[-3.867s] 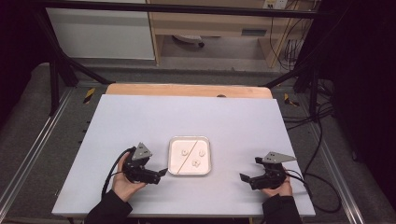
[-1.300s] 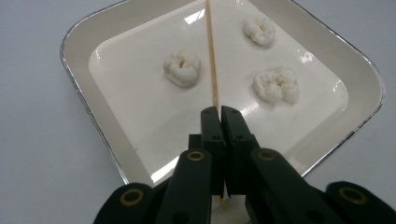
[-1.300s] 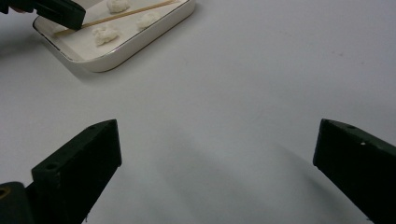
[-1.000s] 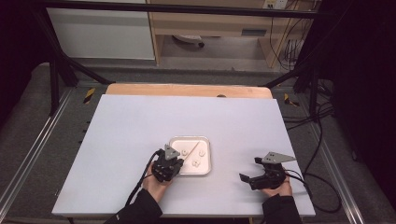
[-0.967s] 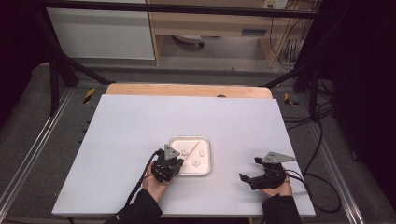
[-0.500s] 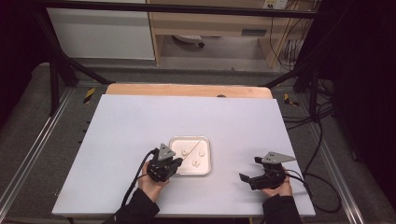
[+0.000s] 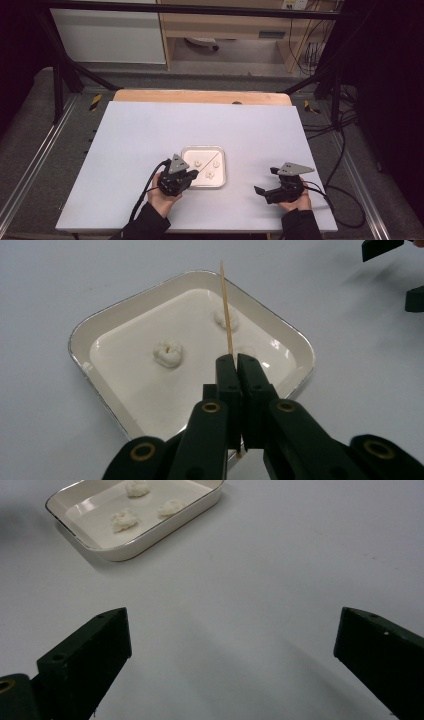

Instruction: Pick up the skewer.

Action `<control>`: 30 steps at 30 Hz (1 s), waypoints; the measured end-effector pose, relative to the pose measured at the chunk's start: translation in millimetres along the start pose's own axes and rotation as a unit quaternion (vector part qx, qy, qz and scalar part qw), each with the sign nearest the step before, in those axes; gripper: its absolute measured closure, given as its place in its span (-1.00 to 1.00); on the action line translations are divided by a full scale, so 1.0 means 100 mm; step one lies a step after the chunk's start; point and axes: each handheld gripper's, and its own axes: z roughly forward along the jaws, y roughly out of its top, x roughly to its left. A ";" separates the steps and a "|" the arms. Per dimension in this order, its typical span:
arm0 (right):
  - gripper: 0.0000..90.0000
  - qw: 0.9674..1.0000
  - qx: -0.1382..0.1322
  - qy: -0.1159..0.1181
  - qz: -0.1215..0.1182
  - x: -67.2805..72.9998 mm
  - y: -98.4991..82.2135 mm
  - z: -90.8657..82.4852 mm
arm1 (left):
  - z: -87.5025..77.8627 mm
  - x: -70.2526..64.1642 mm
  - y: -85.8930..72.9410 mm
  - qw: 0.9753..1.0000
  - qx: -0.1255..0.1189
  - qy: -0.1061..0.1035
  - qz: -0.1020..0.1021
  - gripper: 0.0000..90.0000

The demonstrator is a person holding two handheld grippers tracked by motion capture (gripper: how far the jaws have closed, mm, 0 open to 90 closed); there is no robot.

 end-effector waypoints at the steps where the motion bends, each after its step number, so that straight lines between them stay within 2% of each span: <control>1: -0.95 1.000 0.000 0.000 0.000 0.00 0.00 0.00 | 0.00 -0.01 0.01 1.000 -0.001 -0.003 0.000 0.98; 6: -0.95 1.000 0.002 -0.003 -0.019 0.06 0.06 0.00 | -0.04 -0.05 0.06 1.000 -0.002 -0.020 0.011 0.98; 7: -0.94 1.000 0.002 -0.004 -0.025 0.08 0.07 0.00 | -0.06 -0.05 0.09 0.999 -0.001 -0.032 0.012 0.98; 11: -0.94 0.999 0.007 -0.005 -0.040 0.12 0.10 0.00 | -0.09 -0.07 0.12 0.999 0.000 -0.038 0.020 0.98; 13: -0.92 0.998 0.007 -0.009 -0.059 0.18 0.15 0.00 | -0.09 -0.09 0.14 0.999 0.003 -0.040 0.027 0.98; 17: -0.92 0.997 0.010 -0.007 -0.077 0.24 0.19 0.01 | -0.07 -0.13 0.19 0.998 0.015 -0.046 0.048 0.98; 18: -0.92 0.996 0.012 -0.008 -0.092 0.29 0.23 0.02 | -0.07 -0.15 0.23 0.997 0.020 -0.048 0.058 0.98; 21: -0.91 0.994 0.012 -0.010 -0.106 0.33 0.26 0.01 | -0.07 -0.17 0.26 0.996 0.025 -0.053 0.069 0.98; 22: -0.90 0.993 0.011 -0.012 -0.121 0.36 0.30 0.00 | -0.07 -0.18 0.28 0.995 0.027 -0.055 0.073 0.98; 24: -0.89 0.991 0.012 -0.015 -0.133 0.39 0.33 0.00 | -0.06 -0.21 0.35 0.994 0.036 -0.059 0.089 0.98; 26: -0.88 0.989 0.016 -0.019 -0.147 0.42 0.35 0.01 | -0.06 -0.22 0.37 0.993 0.038 -0.060 0.093 0.98; 27: -0.88 0.989 0.016 -0.019 -0.147 0.42 0.35 0.01 | -0.05 -0.22 0.39 0.993 0.040 -0.061 0.097 0.98; 29: -0.86 0.986 0.021 -0.022 -0.161 0.44 0.36 0.02 | -0.03 -0.24 0.42 0.991 0.045 -0.065 0.105 0.98; 30: -0.83 0.983 0.027 -0.027 -0.180 0.46 0.36 0.03 | -0.01 -0.25 0.44 0.991 0.049 -0.069 0.108 0.98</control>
